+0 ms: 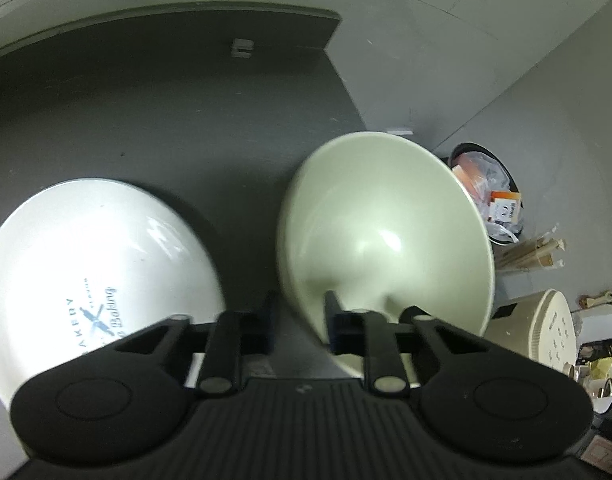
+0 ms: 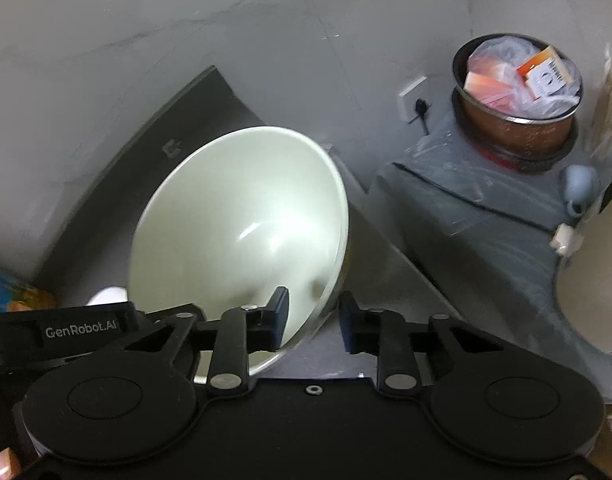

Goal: Organize plates and bowls

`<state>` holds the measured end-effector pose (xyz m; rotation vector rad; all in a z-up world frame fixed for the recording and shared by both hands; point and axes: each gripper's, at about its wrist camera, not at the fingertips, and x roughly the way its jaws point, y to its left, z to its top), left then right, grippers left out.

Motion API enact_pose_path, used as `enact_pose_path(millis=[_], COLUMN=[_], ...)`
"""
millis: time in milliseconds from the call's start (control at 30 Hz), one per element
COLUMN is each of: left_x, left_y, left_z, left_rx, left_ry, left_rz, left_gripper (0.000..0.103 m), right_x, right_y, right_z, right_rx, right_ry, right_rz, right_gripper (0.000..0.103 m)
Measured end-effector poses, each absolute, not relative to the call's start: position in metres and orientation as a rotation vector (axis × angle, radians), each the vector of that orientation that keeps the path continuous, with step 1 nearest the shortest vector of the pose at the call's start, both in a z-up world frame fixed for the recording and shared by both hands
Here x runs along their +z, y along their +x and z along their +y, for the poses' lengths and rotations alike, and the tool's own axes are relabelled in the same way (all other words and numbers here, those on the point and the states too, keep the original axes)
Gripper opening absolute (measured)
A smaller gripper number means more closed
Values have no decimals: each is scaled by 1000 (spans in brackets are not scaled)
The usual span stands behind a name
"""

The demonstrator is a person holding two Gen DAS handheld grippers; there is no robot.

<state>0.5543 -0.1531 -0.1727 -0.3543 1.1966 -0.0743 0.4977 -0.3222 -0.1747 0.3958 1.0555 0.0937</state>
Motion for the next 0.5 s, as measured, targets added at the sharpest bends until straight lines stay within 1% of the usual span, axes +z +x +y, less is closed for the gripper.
enact_pose_path(millis=[67, 500], left_x=[-170, -135], left_y=[552, 522], left_z=[-155, -142], left_rx=[-72, -126], left_ry=[-346, -347], left_rz=[1194, 1148], left_gripper=[15, 15], right_x=[-169, -135], right_y=[494, 460], right_z=[-322, -317], right_rx=[77, 77], right_ry=[365, 377], right_rz=[1029, 954], right_gripper=[24, 24])
